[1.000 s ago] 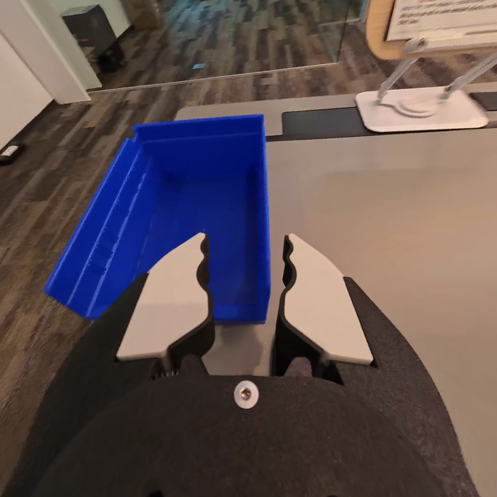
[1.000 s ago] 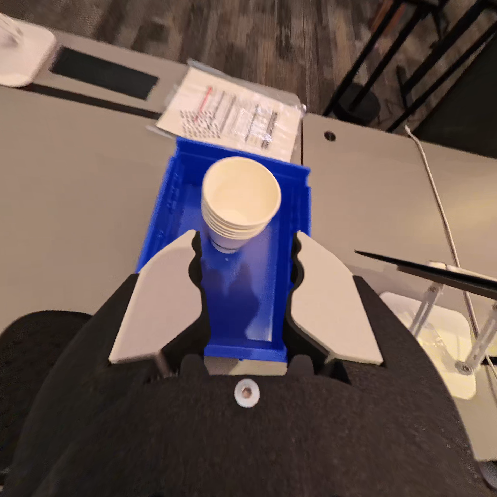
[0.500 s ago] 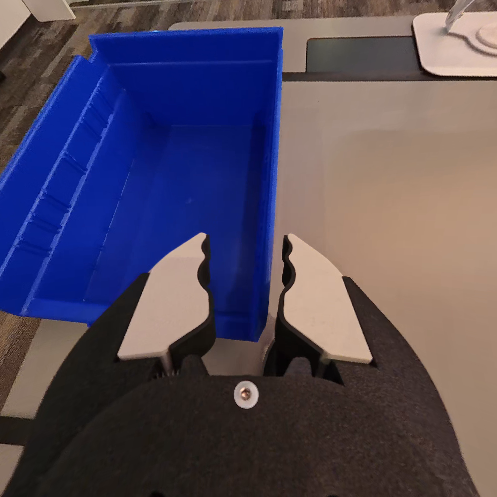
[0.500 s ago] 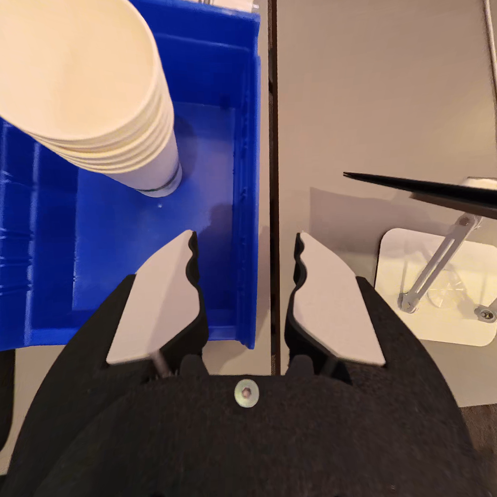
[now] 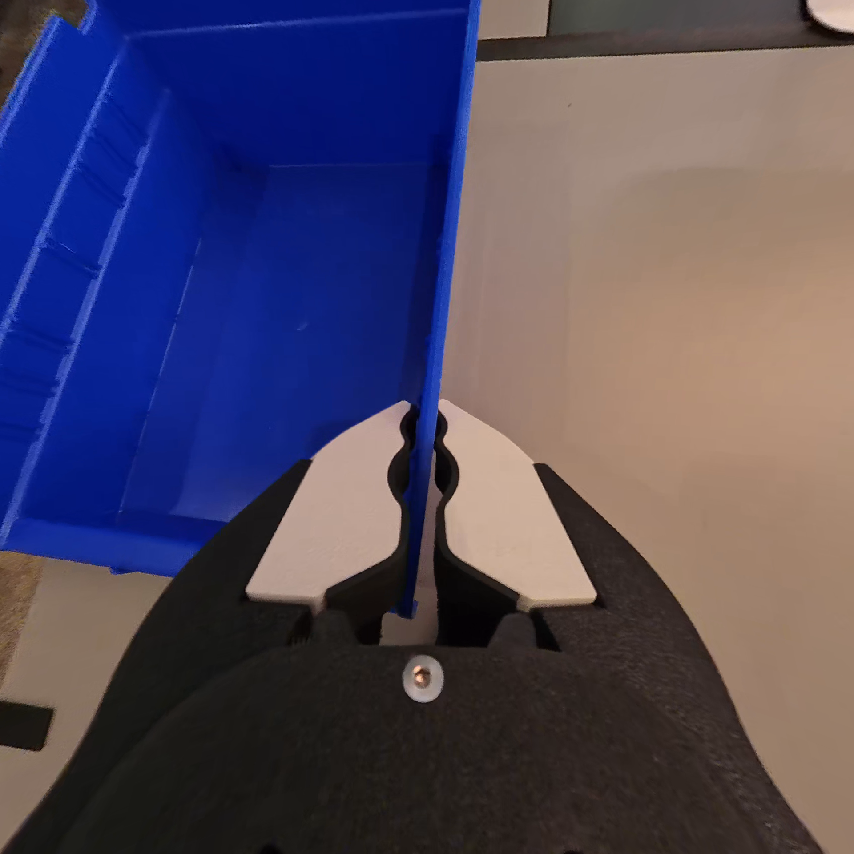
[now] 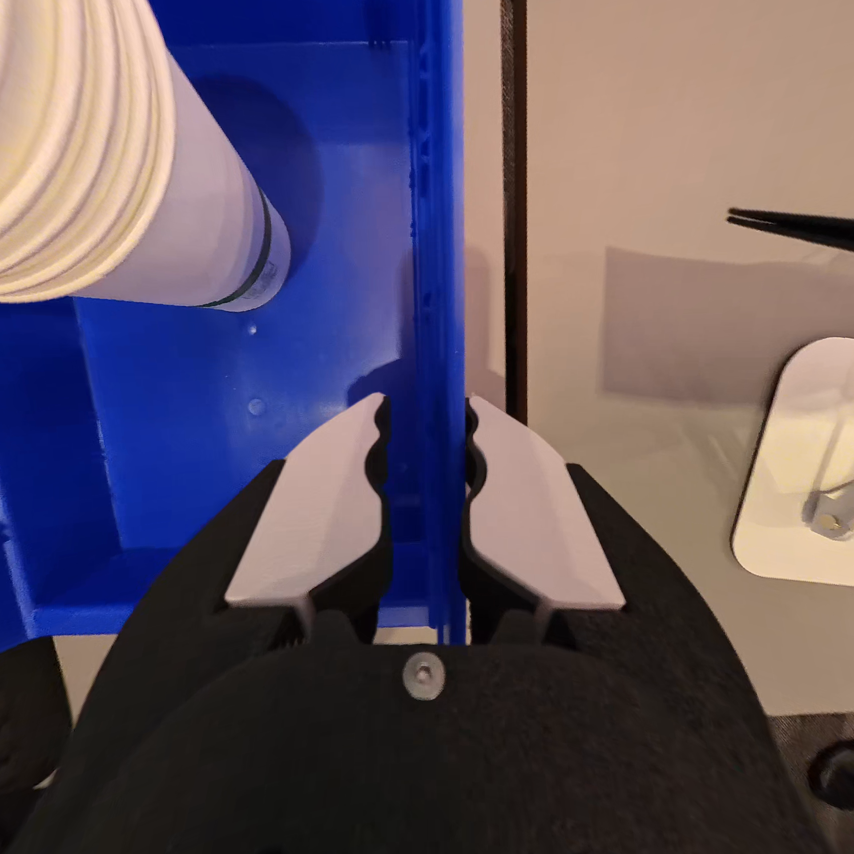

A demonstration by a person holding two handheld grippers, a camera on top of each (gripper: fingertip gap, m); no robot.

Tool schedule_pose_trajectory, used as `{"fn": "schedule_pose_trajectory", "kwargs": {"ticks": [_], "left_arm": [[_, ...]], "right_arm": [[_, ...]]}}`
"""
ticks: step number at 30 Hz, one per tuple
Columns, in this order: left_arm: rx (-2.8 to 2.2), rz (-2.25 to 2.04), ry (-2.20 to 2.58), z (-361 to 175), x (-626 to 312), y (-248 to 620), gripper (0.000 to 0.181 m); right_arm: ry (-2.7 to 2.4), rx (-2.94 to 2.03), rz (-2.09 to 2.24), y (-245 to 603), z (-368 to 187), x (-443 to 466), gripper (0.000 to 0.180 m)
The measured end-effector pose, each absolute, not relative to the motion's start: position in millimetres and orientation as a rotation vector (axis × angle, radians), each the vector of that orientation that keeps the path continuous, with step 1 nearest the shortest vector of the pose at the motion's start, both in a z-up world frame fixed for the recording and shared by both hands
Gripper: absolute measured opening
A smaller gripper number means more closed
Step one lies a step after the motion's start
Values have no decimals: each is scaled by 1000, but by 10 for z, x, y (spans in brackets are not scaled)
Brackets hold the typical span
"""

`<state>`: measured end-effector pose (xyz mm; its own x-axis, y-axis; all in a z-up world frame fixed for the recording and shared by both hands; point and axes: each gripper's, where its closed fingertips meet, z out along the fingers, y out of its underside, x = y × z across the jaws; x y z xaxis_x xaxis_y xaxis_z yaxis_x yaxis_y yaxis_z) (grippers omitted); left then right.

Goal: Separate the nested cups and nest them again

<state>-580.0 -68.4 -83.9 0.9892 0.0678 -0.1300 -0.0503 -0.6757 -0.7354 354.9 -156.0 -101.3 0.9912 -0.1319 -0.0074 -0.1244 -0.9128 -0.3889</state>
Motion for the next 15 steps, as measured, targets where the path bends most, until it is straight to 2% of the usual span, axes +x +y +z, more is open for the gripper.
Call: {"fn": "schedule_pose_trajectory", "kwargs": {"ticks": [3,9,13,15], "left_arm": [[-2320,189,-2,-842,-5790,-674,5],[-2332,189,41,-845,-5706,-602,5],[-2346,206,78,-848,-5584,-557,5],[-2352,213,102,-850,-5498,-542,6]], "right_arm": [[179,-2759,-106,-1580,-1024,3628,14],[154,-2787,-62,-1579,-1037,3617,14],[115,-2828,-30,-1546,-1101,3563,25],[118,-2842,-52,-1520,-1125,3584,18]]}}
